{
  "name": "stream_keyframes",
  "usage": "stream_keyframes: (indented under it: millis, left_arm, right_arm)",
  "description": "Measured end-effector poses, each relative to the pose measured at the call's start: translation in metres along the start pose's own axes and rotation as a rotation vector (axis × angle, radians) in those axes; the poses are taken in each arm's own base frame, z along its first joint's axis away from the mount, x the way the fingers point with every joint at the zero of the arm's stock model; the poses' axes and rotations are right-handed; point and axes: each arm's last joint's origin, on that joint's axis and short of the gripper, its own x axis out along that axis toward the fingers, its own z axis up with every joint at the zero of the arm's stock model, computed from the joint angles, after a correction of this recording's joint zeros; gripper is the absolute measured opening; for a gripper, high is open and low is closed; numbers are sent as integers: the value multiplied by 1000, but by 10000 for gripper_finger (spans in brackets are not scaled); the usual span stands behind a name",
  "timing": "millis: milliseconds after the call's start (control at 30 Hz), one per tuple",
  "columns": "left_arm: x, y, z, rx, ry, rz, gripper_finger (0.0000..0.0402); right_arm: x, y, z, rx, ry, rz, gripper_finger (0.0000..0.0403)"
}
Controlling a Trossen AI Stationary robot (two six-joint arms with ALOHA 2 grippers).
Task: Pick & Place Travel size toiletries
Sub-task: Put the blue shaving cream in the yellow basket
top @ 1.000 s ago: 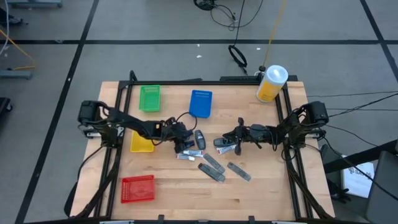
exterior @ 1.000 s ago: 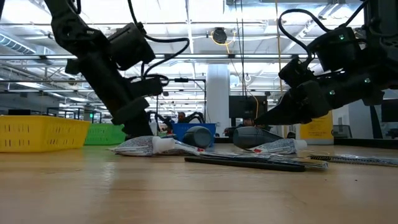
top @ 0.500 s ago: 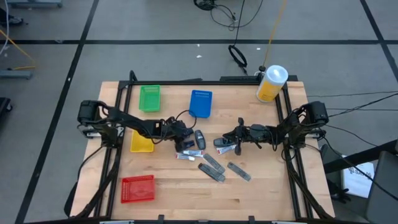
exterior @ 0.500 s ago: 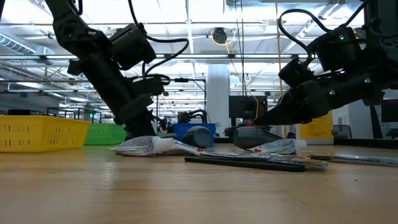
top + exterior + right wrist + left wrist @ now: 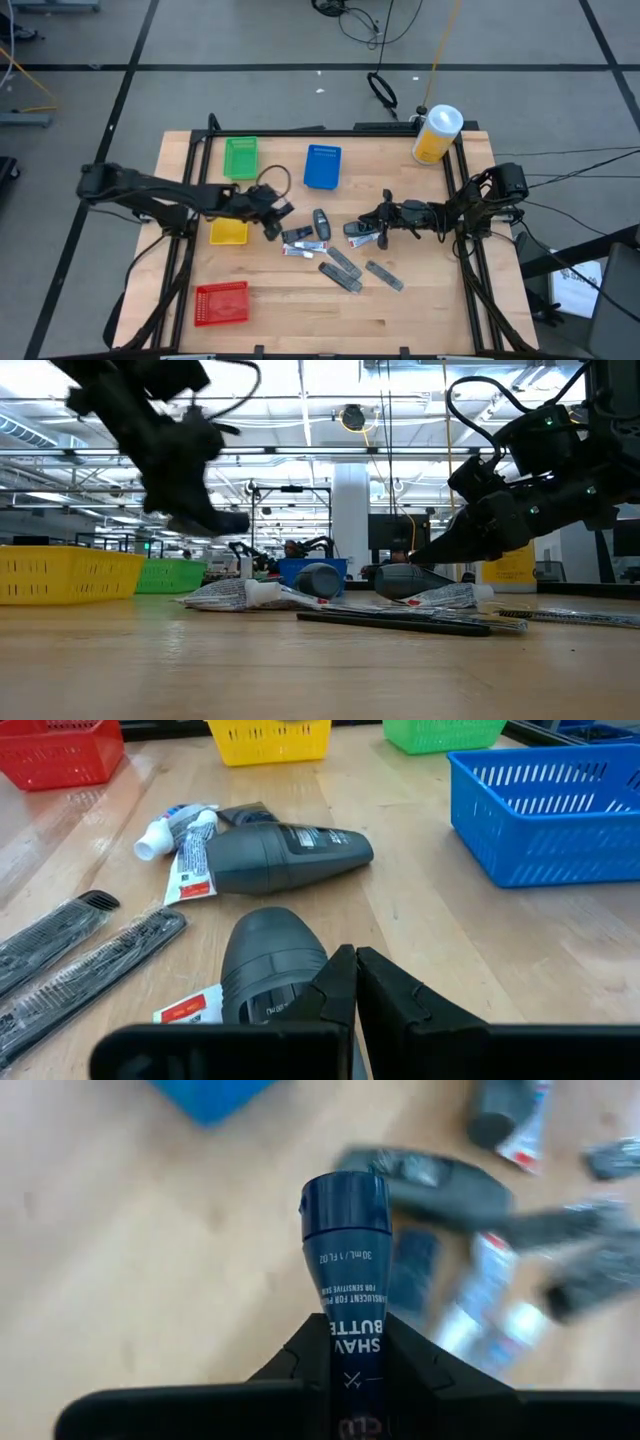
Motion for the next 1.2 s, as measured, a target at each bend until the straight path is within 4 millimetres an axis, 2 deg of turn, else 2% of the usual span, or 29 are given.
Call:
stream_keyframes:
  millis: [133,233,333,433,567,767,1033,1200]
  left_arm:
    - [-35,1,-17,-195,138,-44,42]
    - [-59,6,-34,-347,230,-13,33]
    - [-78,13,-51,-478,307,87,31]
    - [-88,20,-64,-560,295,237,39]
    - [-83,26,-74,-630,235,349,48]
    - [-66,29,-81,-671,153,408,50]
    - [-50,28,-86,-635,185,494,52]
    - [-44,27,-88,-621,214,528,90]
  right_arm:
    - [0,0,-1,-12,11,-4,4]
    - [0,0,-1,-26,11,-5,4]
    - [0,0,0,-30,4,-6,4]
    - [0,-1,0,-37,2,-36,4]
    - [0,-2,0,-36,0,-59,4]
    - [0,-2,0,-34,0,-57,4]
    - [0,-2,0,-33,0,-57,4]
    - [0,-2,0,-26,0,-57,4]
